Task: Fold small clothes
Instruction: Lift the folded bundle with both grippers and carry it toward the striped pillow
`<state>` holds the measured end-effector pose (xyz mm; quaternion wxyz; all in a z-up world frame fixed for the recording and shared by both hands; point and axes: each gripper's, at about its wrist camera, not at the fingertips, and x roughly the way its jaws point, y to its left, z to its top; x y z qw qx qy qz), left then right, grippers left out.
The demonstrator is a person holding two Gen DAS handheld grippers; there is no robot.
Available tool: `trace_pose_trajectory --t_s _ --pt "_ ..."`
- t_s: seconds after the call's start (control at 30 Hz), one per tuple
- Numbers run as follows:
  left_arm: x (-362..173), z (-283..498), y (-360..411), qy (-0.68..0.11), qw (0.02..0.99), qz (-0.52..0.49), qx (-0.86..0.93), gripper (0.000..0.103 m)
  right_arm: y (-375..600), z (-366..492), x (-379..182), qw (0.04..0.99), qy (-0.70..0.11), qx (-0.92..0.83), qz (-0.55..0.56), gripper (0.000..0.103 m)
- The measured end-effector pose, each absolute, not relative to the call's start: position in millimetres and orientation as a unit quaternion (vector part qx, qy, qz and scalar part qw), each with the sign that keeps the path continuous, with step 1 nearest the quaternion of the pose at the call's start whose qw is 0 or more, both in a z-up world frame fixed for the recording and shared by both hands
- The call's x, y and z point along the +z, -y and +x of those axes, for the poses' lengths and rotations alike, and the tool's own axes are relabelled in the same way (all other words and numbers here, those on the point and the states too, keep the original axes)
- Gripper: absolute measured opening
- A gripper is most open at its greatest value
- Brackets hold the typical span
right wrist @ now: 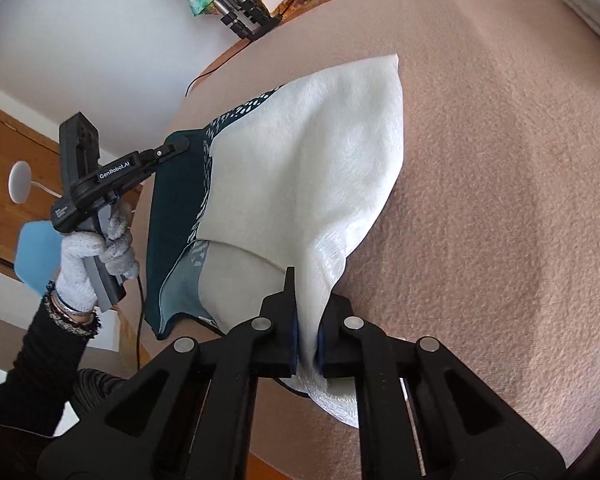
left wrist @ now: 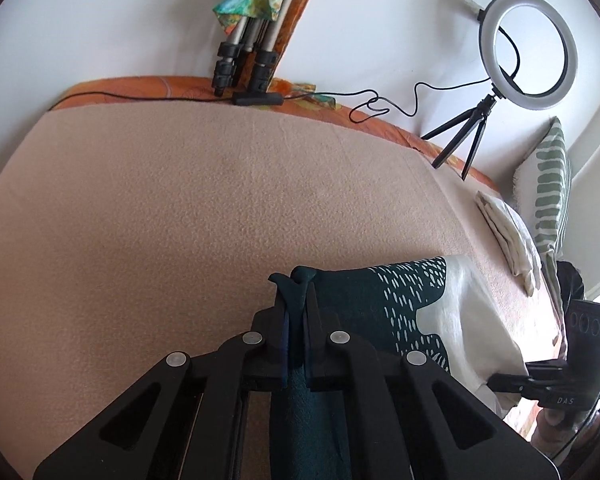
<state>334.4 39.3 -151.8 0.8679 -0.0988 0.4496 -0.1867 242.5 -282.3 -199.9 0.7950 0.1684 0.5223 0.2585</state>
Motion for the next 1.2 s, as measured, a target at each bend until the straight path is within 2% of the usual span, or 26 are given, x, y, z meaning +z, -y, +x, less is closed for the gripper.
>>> trace_pose_trajectory --t_s 0.23,0.53,0.83,1.2 --pt "-117 319 -28 -0.413 0.888 -0.069 -0.188 0.003 276 239 -167 0.833 -0.486 0.236 0.121 0.005" --pt "-62 306 14 -0.369 0.901 -0.046 -0.222 0.003 298 232 -138 0.855 -0.456 0.217 0.117 0.005" --pt "-19 305 88 -0.338 0.899 -0.026 -0.279 0.003 362 206 -102 0.886 -0.414 0.175 0.113 0.005" --pt "2 319 216 -0.305 0.88 -0.03 -0.362 0.003 472 188 -65 0.922 -0.377 0.062 0.055 0.005"
